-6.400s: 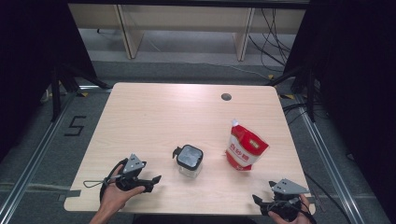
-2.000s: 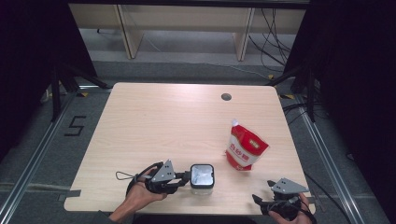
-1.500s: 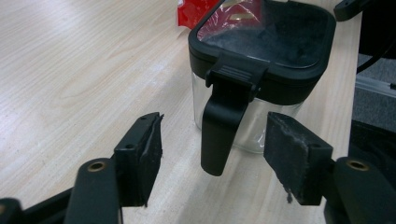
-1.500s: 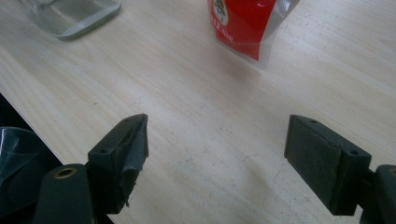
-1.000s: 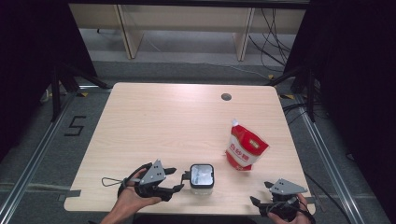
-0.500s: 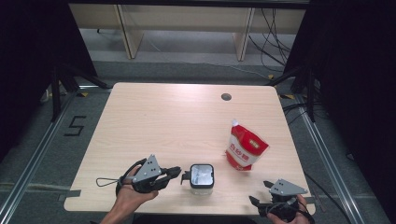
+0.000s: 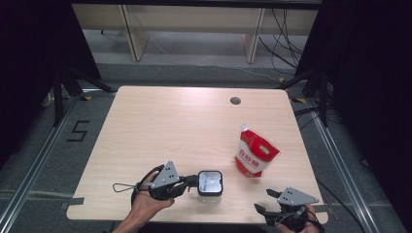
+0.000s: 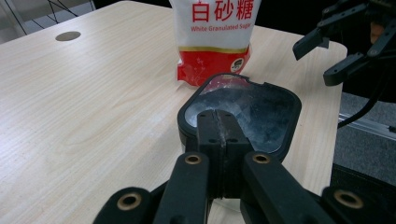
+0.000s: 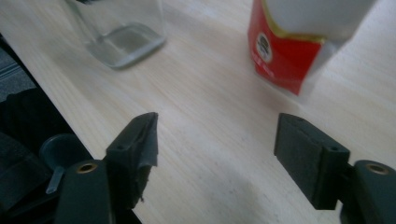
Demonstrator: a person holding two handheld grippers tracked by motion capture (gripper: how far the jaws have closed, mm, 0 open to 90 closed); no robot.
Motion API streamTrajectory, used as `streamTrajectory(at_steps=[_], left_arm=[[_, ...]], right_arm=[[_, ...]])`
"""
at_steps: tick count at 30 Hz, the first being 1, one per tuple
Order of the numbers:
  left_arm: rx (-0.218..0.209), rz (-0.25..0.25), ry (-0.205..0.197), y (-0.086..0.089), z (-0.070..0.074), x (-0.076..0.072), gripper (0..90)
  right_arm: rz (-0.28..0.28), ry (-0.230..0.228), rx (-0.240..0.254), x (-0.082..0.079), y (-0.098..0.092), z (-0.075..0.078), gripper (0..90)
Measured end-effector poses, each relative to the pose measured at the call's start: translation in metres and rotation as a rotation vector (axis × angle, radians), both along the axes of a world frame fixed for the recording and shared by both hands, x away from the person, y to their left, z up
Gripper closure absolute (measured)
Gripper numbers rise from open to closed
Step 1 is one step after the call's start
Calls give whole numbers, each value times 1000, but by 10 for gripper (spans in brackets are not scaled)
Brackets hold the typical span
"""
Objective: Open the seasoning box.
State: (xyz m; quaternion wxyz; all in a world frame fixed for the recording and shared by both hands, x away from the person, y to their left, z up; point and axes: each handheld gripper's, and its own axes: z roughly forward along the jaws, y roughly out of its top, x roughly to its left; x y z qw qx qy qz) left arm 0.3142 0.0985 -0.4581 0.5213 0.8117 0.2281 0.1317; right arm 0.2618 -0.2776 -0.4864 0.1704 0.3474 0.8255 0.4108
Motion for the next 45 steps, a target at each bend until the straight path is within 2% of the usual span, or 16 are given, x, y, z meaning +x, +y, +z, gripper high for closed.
streamTrajectory(at_steps=[1, 3, 4, 7, 8, 11, 12, 13, 15, 16, 23, 25, 28, 32, 38, 45], left_arm=[[-2, 4, 3, -1, -2, 0, 891], [-10, 1, 1, -1, -2, 1, 891], [-12, 4, -1, -1, -2, 2, 891], [3, 6, -2, 3, -2, 3, 891], [3, 7, -1, 3, -2, 3, 891], [3, 11, -2, 3, -2, 3, 890], [5, 10, -2, 3, -1, 4, 891], [5, 10, -2, 3, -1, 4, 890], [-3, 7, 6, 5, -1, 4, 890], [4, -6, -8, 5, -1, 6, 890], [7, 9, -2, 5, -1, 3, 890], [-1, 11, 3, 5, -2, 3, 890], [-14, 8, 9, 6, -3, 4, 890], [5, 8, -7, 7, -2, 3, 890], [-16, 7, -1, 7, -4, 3, 890], [-24, 19, 4, 8, -4, 3, 891]], right_arm=[[13, -17, -3, 0, 1, 1, 404], [8, -16, 5, -1, 3, 2, 426], [27, -53, 2, 0, 3, 4, 442], [13, -33, 22, -2, 4, 5, 451], [17, -52, 19, -1, 4, 5, 454], [20, -58, 17, 0, 6, 5, 468], [8, -25, 25, -2, 9, 6, 478], [7, -42, 24, -3, 11, 6, 483], [34, -54, 18, -2, 15, 7, 490], [47, -63, 5, -2, 17, 7, 491], [64, -55, 5, -1, 22, 7, 509], [62, -82, 2, -1, 22, 8, 521], [59, -79, 23, -1, 25, 9, 548], [89, -106, 26, 1, 35, 11, 613], [123, -149, 36, 4, 51, 14, 679], [148, -166, 13, 7, 63, 16, 726]])
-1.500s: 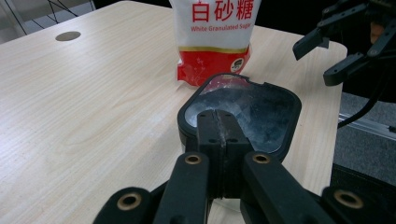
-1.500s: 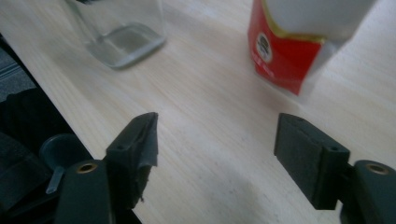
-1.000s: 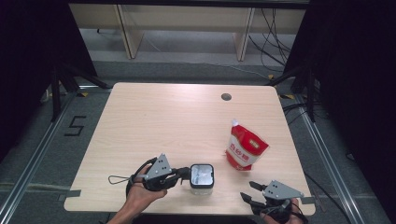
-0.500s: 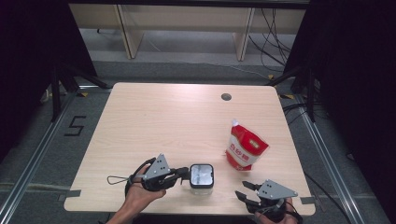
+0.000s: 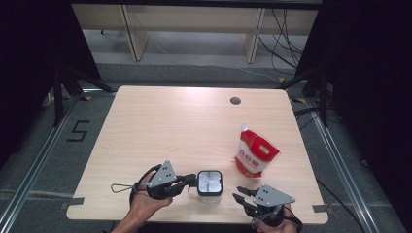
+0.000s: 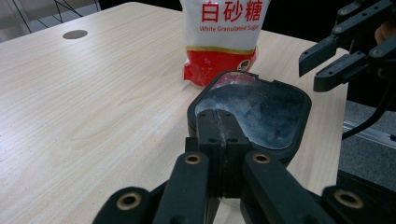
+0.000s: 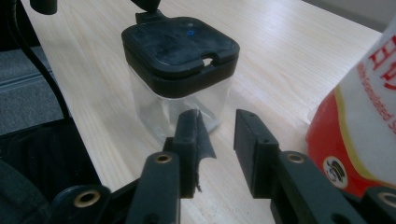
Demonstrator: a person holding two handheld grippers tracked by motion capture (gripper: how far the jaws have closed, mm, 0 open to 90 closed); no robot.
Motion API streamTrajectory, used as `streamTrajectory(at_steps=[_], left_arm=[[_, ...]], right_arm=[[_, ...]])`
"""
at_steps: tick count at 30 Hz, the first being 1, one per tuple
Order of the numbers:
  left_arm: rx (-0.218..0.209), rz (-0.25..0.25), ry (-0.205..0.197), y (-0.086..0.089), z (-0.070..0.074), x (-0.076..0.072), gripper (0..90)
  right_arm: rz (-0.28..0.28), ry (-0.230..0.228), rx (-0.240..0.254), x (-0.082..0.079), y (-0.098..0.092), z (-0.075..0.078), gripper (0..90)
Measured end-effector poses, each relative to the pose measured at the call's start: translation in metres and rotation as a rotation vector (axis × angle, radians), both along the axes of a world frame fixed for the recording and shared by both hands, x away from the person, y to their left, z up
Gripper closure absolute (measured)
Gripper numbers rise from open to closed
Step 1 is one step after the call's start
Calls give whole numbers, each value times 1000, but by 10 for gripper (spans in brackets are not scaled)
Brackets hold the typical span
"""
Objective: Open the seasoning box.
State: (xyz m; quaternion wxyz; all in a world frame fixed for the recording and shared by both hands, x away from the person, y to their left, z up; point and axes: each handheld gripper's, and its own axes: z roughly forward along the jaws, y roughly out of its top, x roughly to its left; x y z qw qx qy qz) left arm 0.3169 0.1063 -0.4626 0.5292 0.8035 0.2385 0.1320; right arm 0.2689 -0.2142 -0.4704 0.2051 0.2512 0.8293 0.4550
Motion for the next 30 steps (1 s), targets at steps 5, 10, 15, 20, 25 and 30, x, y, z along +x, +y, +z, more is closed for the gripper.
streamTrajectory(at_steps=[5, 10, 15, 20, 25, 30], left_arm=[[-10, -6, 0, 2, -1, 1, 891], [-20, 2, 3, 1, -2, 0, 891], [-46, 2, 10, 0, -3, 1, 891], [-51, 0, 18, 2, -3, 1, 892], [-53, 9, 20, 1, -3, 0, 892], [-61, 11, 19, 0, -4, 0, 892]], right_arm=[[5, -18, 2, 3, 5, 1, 787], [20, -6, 8, 5, 9, 2, 829], [42, 0, -15, 7, 15, 0, 860], [45, 5, -25, 8, 19, 1, 872], [62, 1, -27, 12, 24, -1, 872], [76, -8, -40, 13, 29, 0, 876]])
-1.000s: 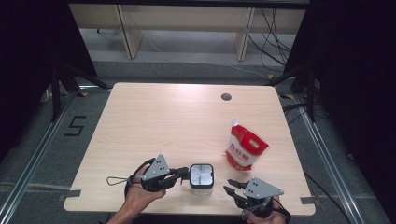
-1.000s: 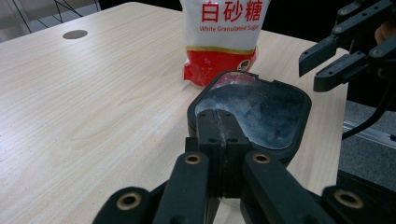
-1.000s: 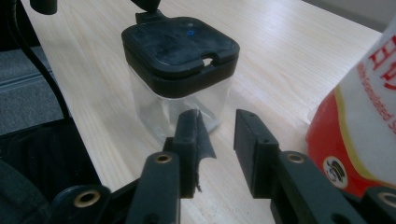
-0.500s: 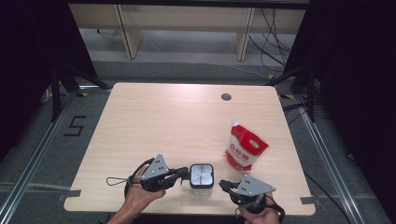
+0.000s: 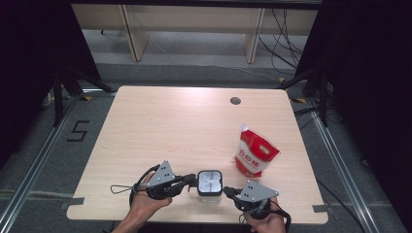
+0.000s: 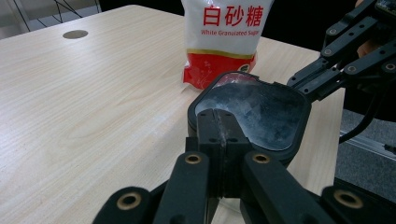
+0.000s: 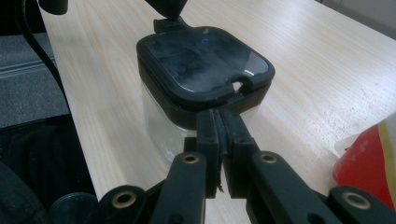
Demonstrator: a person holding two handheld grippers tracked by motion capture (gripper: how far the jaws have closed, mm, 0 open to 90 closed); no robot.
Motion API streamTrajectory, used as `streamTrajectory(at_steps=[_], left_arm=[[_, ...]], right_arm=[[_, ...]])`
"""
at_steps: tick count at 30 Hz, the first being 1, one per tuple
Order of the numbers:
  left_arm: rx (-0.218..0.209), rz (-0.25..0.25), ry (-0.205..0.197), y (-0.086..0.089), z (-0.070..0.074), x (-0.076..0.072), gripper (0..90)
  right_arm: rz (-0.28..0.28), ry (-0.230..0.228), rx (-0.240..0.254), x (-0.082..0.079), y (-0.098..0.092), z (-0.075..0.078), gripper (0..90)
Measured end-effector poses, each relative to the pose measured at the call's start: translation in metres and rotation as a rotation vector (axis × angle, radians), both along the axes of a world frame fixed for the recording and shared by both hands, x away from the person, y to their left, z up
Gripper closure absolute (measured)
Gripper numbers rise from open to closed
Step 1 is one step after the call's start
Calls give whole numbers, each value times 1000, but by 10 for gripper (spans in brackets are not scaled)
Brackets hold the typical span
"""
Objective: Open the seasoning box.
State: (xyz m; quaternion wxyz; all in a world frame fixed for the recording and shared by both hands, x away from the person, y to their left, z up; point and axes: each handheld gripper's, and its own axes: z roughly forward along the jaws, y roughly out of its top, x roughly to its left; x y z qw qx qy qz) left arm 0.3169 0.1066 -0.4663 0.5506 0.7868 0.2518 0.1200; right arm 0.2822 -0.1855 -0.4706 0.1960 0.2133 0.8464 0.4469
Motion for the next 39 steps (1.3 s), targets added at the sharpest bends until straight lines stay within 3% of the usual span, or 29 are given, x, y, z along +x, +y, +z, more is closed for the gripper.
streamTrajectory(at_steps=[5, 6, 8, 14, 15, 17, 20, 23, 25, 27, 29, 31, 34, 39], left_arm=[[-2, -4, 1, 0, -1, 0, 891], [7, -18, -16, 0, -1, 1, 891], [16, -18, -9, -1, 0, 1, 887], [-23, -12, -5, 4, 3, -1, 784], [-25, -31, -20, 10, 5, -1, 746], [-38, -25, -12, 17, 6, -2, 689], [0, -73, 7, 25, 1, -1, 614], [24, -55, 26, 26, -7, 0, 573], [52, -73, 46, 25, -16, 3, 562], [109, -92, 40, 23, -23, 7, 561], [127, -101, 63, 19, -32, 8, 566], [179, -117, 58, 13, -38, 10, 580], [152, -121, 62, 10, -39, 12, 623], [193, -139, 16, 8, -40, 11, 705]], right_arm=[[6, 1, 22, -1, 1, 4, 879], [7, -3, 36, -1, 2, 5, 880], [6, -19, 17, -1, 2, 8, 880], [4, -21, 24, -1, 5, 12, 881], [14, -31, 25, 0, 7, 13, 880], [7, -29, 18, 0, 7, 14, 881], [20, -38, 23, 1, 8, 15, 880], [16, -36, 29, 1, 9, 16, 880], [17, -37, 29, 1, 9, 16, 881], [16, -39, 26, 2, 9, 18, 881], [6, -42, 27, 1, 9, 18, 881], [13, -48, 30, 2, 9, 20, 880], [12, -51, 32, 2, 8, 21, 880], [12, -53, 43, 3, 9, 22, 883]])
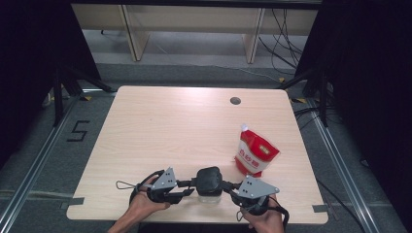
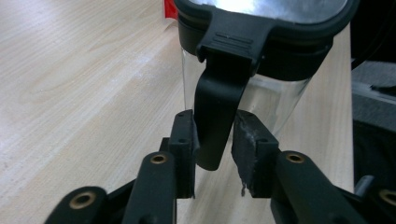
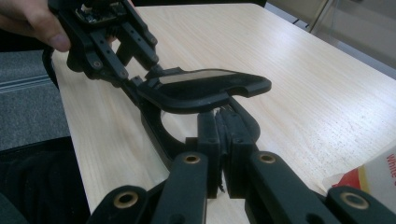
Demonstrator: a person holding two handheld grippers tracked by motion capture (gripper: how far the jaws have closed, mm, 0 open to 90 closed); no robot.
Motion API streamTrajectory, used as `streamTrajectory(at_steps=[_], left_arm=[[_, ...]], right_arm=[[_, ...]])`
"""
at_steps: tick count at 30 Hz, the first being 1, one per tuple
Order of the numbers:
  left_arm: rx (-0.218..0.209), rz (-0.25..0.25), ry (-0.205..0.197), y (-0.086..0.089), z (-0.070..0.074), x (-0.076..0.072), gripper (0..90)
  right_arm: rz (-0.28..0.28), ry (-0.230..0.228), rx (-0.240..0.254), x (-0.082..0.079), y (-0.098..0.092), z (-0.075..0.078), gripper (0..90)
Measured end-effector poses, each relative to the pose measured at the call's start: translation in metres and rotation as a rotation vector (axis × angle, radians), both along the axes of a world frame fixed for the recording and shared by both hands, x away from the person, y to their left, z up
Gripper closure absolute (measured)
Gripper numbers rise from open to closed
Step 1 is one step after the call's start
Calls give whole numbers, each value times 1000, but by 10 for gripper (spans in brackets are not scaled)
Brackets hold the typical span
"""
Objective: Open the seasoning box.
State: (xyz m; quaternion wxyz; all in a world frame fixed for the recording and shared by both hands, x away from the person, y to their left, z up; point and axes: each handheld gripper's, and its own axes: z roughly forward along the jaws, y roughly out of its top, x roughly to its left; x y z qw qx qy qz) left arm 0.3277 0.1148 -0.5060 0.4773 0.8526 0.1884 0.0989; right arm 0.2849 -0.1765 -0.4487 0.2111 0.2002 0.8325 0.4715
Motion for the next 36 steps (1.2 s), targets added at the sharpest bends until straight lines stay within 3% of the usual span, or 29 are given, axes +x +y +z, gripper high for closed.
streamTrajectory(at_steps=[5, 6, 13, 16, 17, 18, 36], left_arm=[[19, 2, -13, -1, 1, -3, 736], [4, 7, -5, -2, 1, -4, 736], [12, 11, 5, -2, 1, -5, 737], [23, 17, -1, -2, 2, -5, 738], [31, 22, -8, -2, 2, -6, 738], [29, 27, -6, -3, 2, -6, 739], [31, 64, 9, -6, 4, -10, 741]], right_arm=[[-3, -21, 10, 0, 3, 5, 885], [0, -14, 12, -1, 4, 5, 887], [13, -35, 22, -2, 12, 13, 891], [21, -49, 25, -3, 19, 17, 892], [31, -75, 18, -2, 21, 19, 892], [31, -58, 26, -3, 24, 20, 892], [86, -75, 19, 2, 66, 31, 895]])
